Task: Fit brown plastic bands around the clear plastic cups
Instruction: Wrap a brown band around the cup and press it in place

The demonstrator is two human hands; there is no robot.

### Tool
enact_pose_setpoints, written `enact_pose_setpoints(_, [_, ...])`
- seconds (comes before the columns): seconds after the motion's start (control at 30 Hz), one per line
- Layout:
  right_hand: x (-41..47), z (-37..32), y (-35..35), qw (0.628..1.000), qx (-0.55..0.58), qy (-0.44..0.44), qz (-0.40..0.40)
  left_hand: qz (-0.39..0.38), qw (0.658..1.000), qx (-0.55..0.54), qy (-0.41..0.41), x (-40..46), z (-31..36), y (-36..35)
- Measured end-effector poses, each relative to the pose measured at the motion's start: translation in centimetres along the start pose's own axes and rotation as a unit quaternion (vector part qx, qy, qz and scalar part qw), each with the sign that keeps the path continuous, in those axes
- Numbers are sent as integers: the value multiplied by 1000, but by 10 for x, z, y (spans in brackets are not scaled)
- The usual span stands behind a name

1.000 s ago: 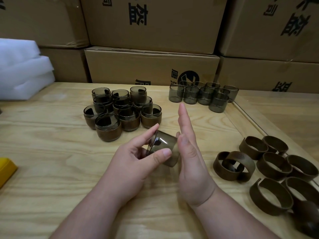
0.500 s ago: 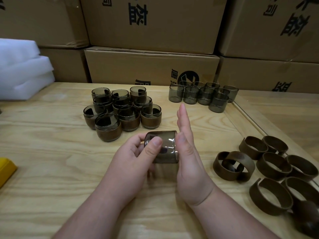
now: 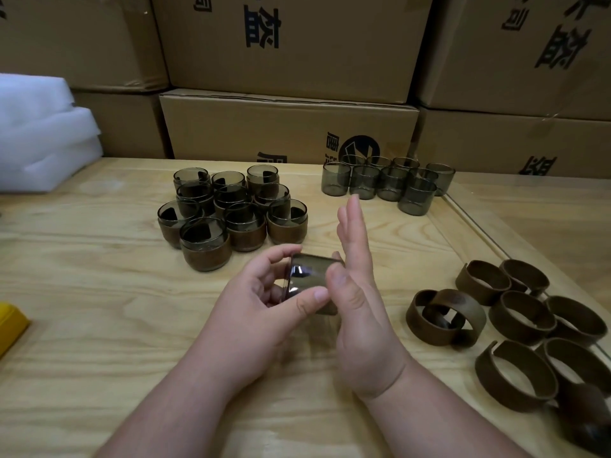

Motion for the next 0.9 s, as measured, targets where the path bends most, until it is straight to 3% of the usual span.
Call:
enact_pose_setpoints(0.4, [-1, 5, 4, 996, -22, 6, 82, -75, 997, -11, 15, -7, 1, -4])
enact_pose_setpoints(0.57, [0, 12, 5, 994, 7, -54, 96, -86, 996, -15, 19, -8, 5, -1])
enact_pose_setpoints(0.63, [1, 13, 4, 991, -9, -62, 120, -83, 996, -8, 15, -9, 7, -1])
enact_pose_setpoints(0.73, [2, 8, 4, 986, -59, -2, 153, -68, 997, -19, 8, -9, 8, -1])
enact_pose_setpoints(0.9, [3, 6, 5, 986, -62, 16, 155, -20, 998, -58, -7, -9, 9, -1])
Point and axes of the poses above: each hand's wrist, its own x-axis towards the middle knuckle, its own y-axis out of the back of the hand, z = x × y, the point moved 2 cm from there along x, towards the middle knuckle, and after that the axes turned 9 degrees about y, right-handed, at the moved point
